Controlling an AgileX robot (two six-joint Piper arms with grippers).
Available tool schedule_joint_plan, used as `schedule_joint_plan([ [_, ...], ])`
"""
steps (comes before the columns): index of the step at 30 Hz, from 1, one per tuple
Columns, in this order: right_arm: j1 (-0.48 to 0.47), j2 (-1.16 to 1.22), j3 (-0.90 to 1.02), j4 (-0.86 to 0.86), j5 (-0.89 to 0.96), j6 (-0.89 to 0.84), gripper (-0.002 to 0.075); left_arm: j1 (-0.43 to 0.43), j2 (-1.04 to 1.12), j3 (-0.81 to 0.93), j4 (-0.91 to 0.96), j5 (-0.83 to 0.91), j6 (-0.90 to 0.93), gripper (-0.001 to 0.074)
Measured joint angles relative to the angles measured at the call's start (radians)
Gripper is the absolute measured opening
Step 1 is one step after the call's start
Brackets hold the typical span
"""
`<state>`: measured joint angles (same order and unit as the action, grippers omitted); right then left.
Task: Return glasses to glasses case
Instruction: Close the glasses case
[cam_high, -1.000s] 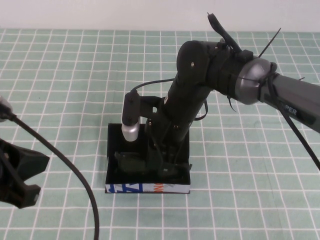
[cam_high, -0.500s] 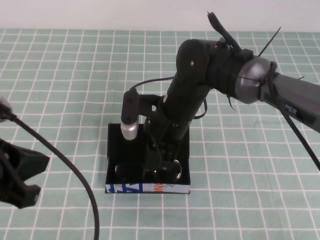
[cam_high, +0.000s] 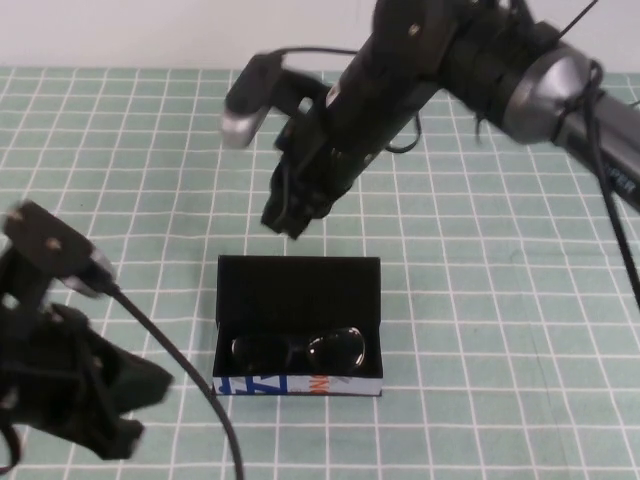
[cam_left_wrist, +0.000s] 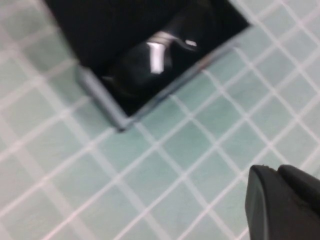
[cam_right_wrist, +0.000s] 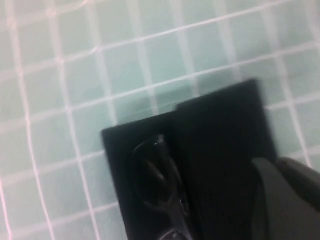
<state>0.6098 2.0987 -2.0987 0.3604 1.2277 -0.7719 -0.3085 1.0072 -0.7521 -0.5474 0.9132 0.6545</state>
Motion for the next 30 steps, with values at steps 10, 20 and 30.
schedule_joint_plan([
  [10, -0.163, 0.0, -0.011, 0.062, 0.008, 0.223, -0.0011, -0.005, 0.197, 0.15, -0.422, -0.171, 0.373, -0.0002],
  [20, -0.234, 0.091, -0.008, 0.17, -0.027, 0.228, -0.0011, -0.238, 0.441, 0.151, -0.606, -0.372, 0.53, -0.0002],
  [30, -0.234, 0.183, -0.008, 0.205, -0.052, 0.228, -0.0011, -0.365, 0.5, 0.151, -0.651, -0.701, 0.537, -0.0002],
])
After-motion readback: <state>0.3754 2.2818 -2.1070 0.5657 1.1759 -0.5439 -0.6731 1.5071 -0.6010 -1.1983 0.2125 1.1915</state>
